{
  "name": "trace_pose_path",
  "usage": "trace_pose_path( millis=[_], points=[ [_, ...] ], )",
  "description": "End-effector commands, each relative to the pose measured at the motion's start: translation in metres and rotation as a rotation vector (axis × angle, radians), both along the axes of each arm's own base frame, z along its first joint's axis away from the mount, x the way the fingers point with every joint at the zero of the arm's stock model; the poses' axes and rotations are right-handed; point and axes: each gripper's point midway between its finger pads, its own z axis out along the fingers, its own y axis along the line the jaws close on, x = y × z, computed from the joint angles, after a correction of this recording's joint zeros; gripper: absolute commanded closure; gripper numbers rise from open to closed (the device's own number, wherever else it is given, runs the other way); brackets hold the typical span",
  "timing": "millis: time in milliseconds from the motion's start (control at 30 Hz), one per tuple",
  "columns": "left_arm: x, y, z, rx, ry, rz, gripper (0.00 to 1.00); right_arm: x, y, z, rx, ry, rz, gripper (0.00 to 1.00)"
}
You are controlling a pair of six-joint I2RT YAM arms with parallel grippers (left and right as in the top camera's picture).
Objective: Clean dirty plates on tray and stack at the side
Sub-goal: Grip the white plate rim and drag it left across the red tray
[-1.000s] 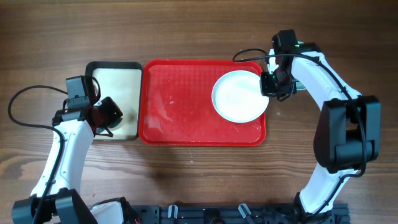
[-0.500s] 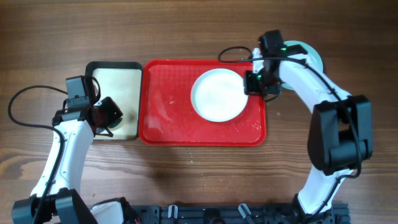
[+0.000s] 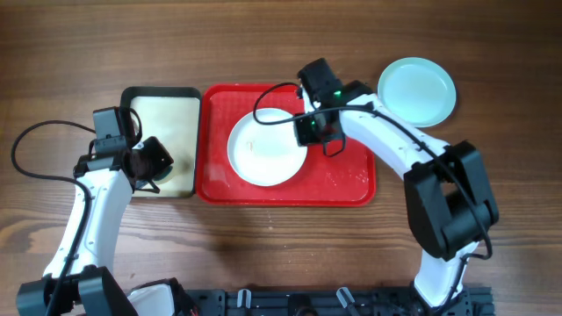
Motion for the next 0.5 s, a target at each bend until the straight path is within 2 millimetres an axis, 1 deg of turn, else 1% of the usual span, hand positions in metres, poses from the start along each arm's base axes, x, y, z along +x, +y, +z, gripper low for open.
trace_pose_path(
  millis=[0, 133, 467],
  points=[
    [0.0001, 0.0012, 0.0036, 0.012, -0.015, 0.01, 0.96, 0.0029, 0.002, 0.0101, -0.031, -0.055, -0.017, 0.96],
    [0.0001, 0.0011, 0.0036, 0.011, -0.015, 0.01, 0.96, 0.0005, 0.0079, 0.0104, -0.027, -0.059, -0.002, 0.95],
    [0.0001, 0.0011, 0.0036, 0.011, -0.015, 0.01, 0.96, -0.0019, 0.01, 0.0102, -0.028, -0.056, 0.005, 0.96]
  ],
)
